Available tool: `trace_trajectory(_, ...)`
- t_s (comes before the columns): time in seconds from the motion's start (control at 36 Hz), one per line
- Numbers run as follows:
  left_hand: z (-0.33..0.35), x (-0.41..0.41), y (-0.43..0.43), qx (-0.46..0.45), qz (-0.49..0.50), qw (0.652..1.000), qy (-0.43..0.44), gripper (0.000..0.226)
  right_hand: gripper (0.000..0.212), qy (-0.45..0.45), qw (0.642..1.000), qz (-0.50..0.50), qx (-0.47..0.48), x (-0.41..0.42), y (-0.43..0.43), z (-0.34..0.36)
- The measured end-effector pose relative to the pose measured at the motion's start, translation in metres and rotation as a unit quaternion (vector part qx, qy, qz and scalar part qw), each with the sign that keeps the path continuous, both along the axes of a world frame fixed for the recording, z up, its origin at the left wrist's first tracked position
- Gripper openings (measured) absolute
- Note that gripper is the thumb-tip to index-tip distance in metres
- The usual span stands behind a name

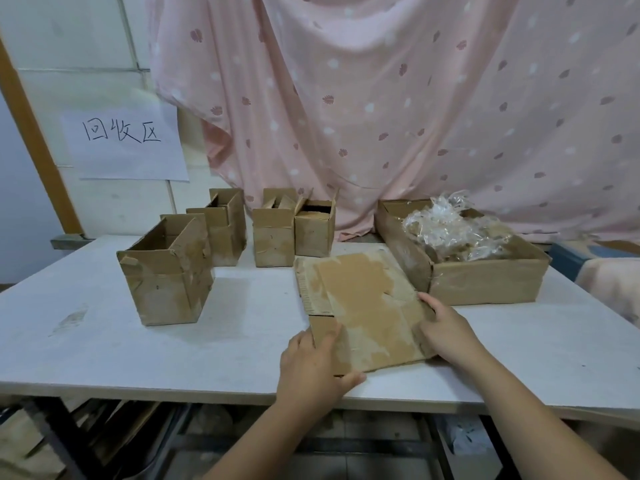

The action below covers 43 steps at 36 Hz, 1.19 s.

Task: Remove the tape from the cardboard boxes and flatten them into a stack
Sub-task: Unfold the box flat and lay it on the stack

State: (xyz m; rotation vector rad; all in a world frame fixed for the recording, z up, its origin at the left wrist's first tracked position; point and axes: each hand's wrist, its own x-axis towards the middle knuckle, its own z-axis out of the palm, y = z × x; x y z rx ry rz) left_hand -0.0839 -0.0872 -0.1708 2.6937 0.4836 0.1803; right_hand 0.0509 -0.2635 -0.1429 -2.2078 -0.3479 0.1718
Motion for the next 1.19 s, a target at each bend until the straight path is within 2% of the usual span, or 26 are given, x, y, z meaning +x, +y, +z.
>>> trace_trajectory(0.11, 0.002, 0.005, 0.0, 0.004, -0.005, 1.0, 0.004, 0.075, 0.054, -0.038, 0.997, -0.037, -0.058, 0.0, 0.007, -0.011)
trace_trajectory(0.28, 0.002, 0.014, 0.007, 0.009, -0.015, 1.0, 0.01, 0.07, 0.038, -0.134, 0.985, -0.014, -0.106, -0.003, 0.014, -0.022)
trace_trajectory(0.44, -0.005, 0.027, 0.026, -0.003, -0.05, 0.999, 0.008, 0.081, 0.046, -0.156, 0.975, -0.05, -0.149, 0.001, 0.016, -0.029)
trace_trajectory(0.58, -0.004, 0.03, 0.025, 0.055, -0.074, 0.996, -0.006, 0.069, 0.04, -0.279, 0.932, -0.064, -0.222, -0.003, 0.017, -0.035)
trace_trajectory(0.64, -0.004, 0.029, 0.024, 0.056, -0.075, 0.996, 0.0, 0.066, 0.045, -0.29, 0.924, -0.047, -0.245, -0.003, 0.016, -0.035)
trace_trajectory(0.69, -0.004, 0.028, 0.024, 0.048, -0.07, 0.996, 0.001, 0.063, 0.071, -0.279, 0.924, 0.0, -0.263, -0.007, 0.016, -0.032)
trace_trajectory(0.75, -0.005, 0.028, 0.025, 0.039, -0.056, 0.997, -0.023, 0.059, 0.096, -0.27, 0.925, 0.077, -0.255, -0.01, 0.016, -0.028)
trace_trajectory(0.78, -0.005, 0.028, 0.025, 0.028, -0.049, 0.998, -0.04, 0.057, 0.096, -0.258, 0.927, 0.108, -0.251, -0.011, 0.016, -0.026)
trace_trajectory(0.89, -0.006, 0.023, 0.03, -0.092, -0.034, 0.991, -0.091, 0.059, 0.065, -0.215, 0.93, 0.14, -0.264, -0.014, 0.017, -0.022)
trace_trajectory(0.97, -0.002, 0.017, 0.037, -0.215, 0.019, 0.959, -0.183, 0.049, 0.06, -0.191, 0.934, 0.138, -0.268, -0.016, 0.02, -0.02)
trace_trajectory(1.03, 0.0, 0.01, 0.046, -0.258, 0.058, 0.933, -0.243, 0.038, 0.059, -0.185, 0.932, 0.139, -0.278, -0.015, 0.023, -0.02)
trace_trajectory(1.11, 0.0, -0.002, 0.065, -0.227, 0.125, 0.918, -0.3, 0.039, 0.061, -0.191, 0.921, 0.139, -0.31, -0.015, 0.03, -0.016)
trace_trajectory(1.19, 0.002, -0.016, 0.095, -0.18, 0.215, 0.897, -0.342, 0.055, 0.067, -0.198, 0.915, 0.126, -0.329, -0.021, 0.04, -0.009)
